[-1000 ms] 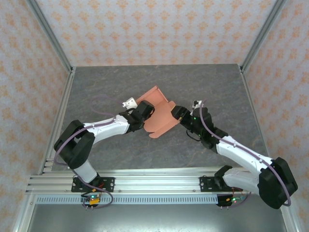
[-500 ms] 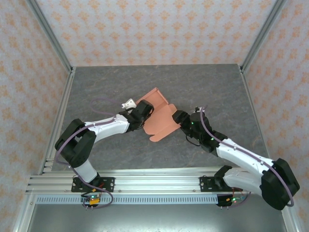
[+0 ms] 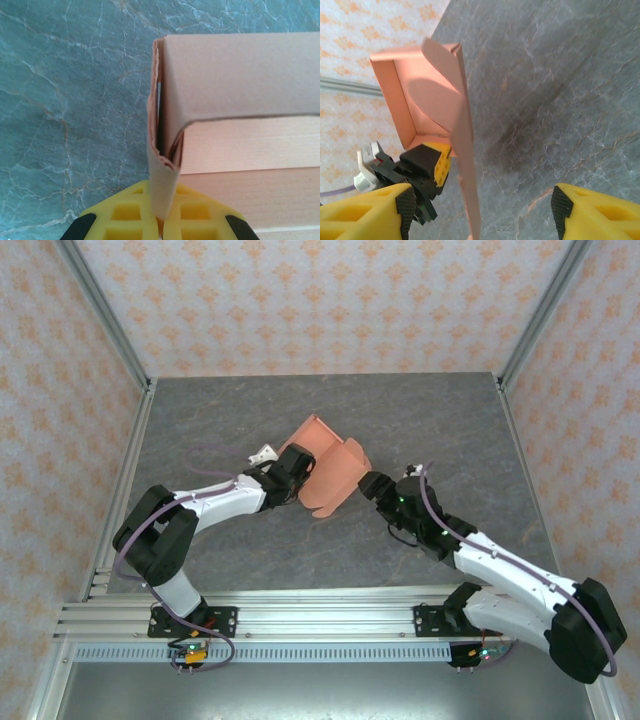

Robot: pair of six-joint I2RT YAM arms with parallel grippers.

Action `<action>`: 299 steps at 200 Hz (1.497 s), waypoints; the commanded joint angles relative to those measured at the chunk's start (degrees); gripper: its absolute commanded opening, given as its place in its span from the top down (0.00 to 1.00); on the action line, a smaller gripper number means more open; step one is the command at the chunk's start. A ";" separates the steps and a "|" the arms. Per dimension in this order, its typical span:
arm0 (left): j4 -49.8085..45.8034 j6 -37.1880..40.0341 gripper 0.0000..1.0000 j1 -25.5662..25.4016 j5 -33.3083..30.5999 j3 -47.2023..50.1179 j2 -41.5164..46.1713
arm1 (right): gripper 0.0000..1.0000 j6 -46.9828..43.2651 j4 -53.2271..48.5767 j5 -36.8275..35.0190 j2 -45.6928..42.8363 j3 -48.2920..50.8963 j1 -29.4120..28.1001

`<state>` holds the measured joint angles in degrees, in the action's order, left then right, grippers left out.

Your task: Fold the paper box

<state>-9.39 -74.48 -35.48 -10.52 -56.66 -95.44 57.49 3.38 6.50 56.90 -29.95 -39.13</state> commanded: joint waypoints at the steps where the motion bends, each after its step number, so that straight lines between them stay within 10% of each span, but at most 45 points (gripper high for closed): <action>1: 0.15 -2.90 1.00 0.15 1.34 -1.71 -0.30 | 0.26 1.02 5.91 2.63 2.33 0.58 -0.79; 106: 4.24 -4.40 1.00 -0.19 4.83 0.79 0.45 | 0.92 -2.60 11.20 5.82 16.44 -4.55 -0.78; 202: 12.77 11.43 0.27 -0.57 8.63 10.85 13.83 | 0.97 -47.97 -25.42 4.13 14.71 -25.09 5.67; 299: -3.14 35.20 0.08 1.96 -7.42 12.86 36.09 | 0.99 -93.78 -51.40 2.38 22.09 -45.39 8.50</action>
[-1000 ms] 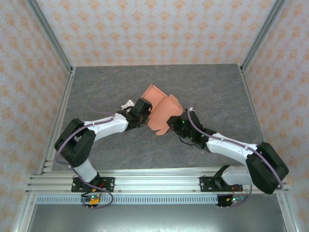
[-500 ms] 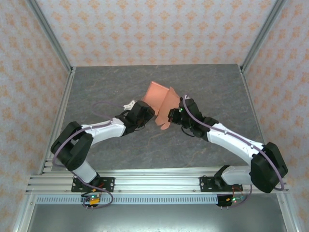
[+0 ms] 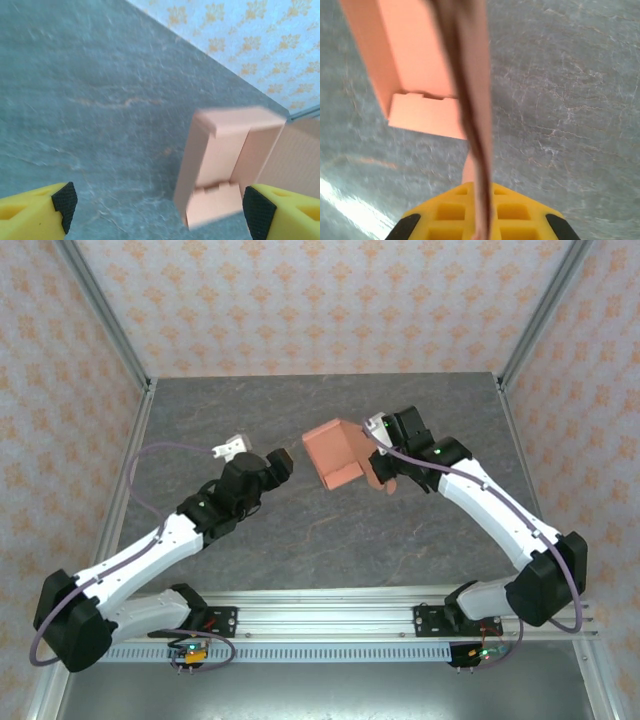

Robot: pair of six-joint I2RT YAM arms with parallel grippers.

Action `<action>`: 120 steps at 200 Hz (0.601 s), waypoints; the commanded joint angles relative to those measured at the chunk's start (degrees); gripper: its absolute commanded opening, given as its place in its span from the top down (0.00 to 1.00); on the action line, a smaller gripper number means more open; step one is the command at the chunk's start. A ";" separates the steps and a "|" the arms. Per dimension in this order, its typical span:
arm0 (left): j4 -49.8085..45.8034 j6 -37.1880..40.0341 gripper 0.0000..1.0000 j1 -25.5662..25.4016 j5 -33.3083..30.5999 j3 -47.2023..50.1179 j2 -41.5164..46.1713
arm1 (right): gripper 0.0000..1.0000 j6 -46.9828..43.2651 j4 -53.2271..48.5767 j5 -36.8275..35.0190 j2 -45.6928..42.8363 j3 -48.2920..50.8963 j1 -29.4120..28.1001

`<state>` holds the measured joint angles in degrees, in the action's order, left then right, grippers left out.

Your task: Fold the paper box

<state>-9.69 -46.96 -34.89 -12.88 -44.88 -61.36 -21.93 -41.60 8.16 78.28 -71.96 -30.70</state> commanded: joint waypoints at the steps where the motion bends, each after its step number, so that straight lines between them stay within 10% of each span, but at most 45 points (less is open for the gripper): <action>1: -2.81 7.81 0.08 1.48 -5.01 1.05 2.03 | 0.99 -14.62 -6.31 0.80 0.72 -3.37 0.04; 120: 13.53 24.91 0.04 4.04 39.73 3.32 -10.63 | 1.00 -41.65 -1.16 11.29 -1.34 2.97 1.36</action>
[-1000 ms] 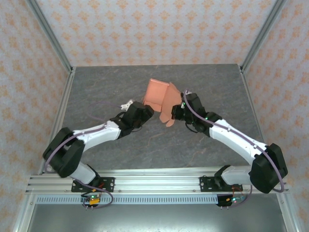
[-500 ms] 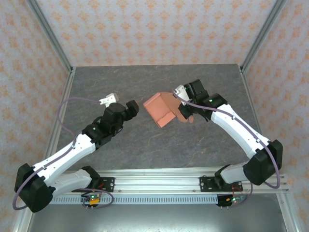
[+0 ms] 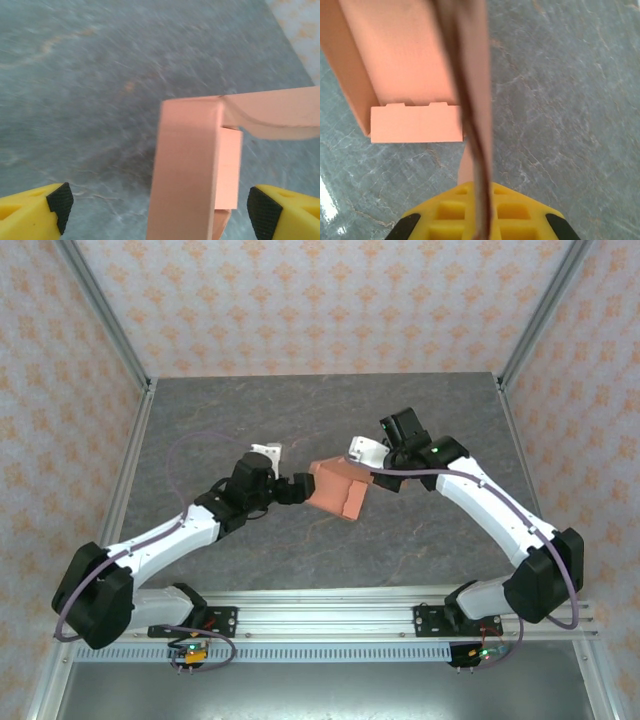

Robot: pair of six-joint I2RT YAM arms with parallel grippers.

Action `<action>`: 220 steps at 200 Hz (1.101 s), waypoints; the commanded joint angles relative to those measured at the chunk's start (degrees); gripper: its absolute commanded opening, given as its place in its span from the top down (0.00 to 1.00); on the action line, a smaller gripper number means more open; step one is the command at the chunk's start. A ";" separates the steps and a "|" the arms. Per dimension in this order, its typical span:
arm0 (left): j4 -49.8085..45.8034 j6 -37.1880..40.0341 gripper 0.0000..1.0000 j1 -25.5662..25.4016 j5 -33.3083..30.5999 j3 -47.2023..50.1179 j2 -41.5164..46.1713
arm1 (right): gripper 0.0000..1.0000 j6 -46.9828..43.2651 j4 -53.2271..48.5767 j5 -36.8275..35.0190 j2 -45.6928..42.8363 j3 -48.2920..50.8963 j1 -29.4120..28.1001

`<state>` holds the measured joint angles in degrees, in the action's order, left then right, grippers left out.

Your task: Fold the paper box

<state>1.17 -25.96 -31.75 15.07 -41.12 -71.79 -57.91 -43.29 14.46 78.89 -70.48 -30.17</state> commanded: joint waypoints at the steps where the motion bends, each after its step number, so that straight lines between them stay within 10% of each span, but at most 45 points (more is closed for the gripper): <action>1: 2.55 3.99 0.03 0.98 11.89 -0.45 -0.24 | 1.00 -5.83 0.50 5.11 -1.97 1.53 0.83; 92: 14.20 -3.47 0.09 2.30 26.42 3.32 -6.00 | 1.00 -7.18 0.57 9.81 -2.97 2.21 2.87; 154: 16.92 -6.31 0.57 2.28 26.76 2.32 -8.20 | 0.99 -6.56 1.14 11.64 -2.32 2.08 2.91; 220: 15.62 -12.94 0.61 2.30 18.51 0.99 -7.80 | 0.49 15.42 22.50 14.15 -10.74 9.92 4.41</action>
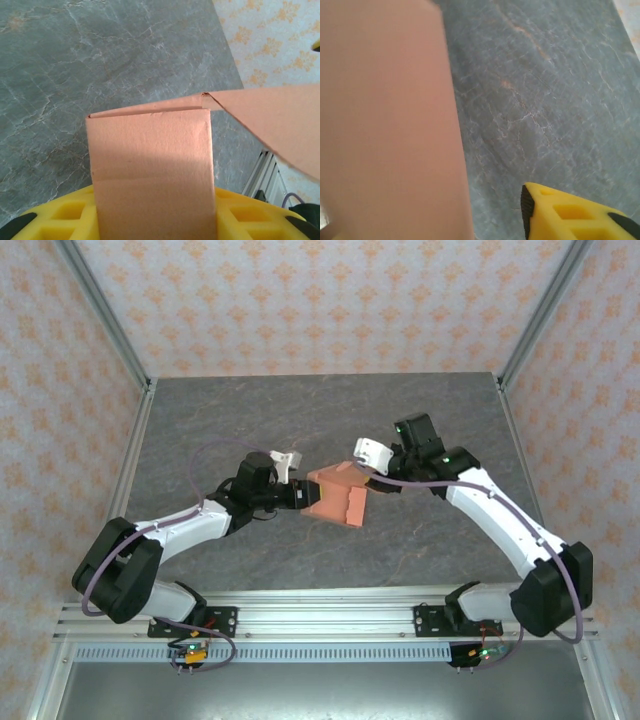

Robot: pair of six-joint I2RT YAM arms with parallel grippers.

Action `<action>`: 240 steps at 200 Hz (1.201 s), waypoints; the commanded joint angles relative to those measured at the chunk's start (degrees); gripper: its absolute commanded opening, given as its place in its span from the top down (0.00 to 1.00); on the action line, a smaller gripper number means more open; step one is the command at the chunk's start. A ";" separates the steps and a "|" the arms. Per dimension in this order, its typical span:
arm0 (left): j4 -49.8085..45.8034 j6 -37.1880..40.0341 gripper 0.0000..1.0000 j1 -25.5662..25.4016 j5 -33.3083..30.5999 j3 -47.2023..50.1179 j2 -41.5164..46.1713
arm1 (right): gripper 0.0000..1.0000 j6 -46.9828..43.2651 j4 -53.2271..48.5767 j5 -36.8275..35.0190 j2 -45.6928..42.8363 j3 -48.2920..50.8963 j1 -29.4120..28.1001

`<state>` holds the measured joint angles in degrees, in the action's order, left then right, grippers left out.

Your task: Fold the paper box

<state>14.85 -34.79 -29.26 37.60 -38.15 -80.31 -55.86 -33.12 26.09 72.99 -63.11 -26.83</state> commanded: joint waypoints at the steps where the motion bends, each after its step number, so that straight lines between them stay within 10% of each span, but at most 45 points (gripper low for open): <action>1: 1.94 -4.22 0.61 -0.19 -4.12 -2.00 0.70 | 0.49 14.09 12.80 2.37 -5.60 2.73 1.16; 49: -0.84 -10.29 0.60 -0.15 -12.24 -4.70 1.52 | 0.28 46.90 24.19 -15.92 -16.98 12.22 1.29; 114: -3.98 -14.90 0.58 -0.10 -15.36 -8.58 -0.25 | 0.36 72.29 26.66 -1.92 -18.78 24.59 1.28; 240: -0.07 -12.04 0.60 -0.63 -10.93 -7.75 -0.38 | 0.55 70.26 37.98 1.85 11.33 13.58 0.99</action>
<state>12.58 -47.94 -29.26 25.39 -45.08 -81.17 14.00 0.78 27.27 82.21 -46.87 -25.71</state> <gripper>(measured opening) 0.429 0.471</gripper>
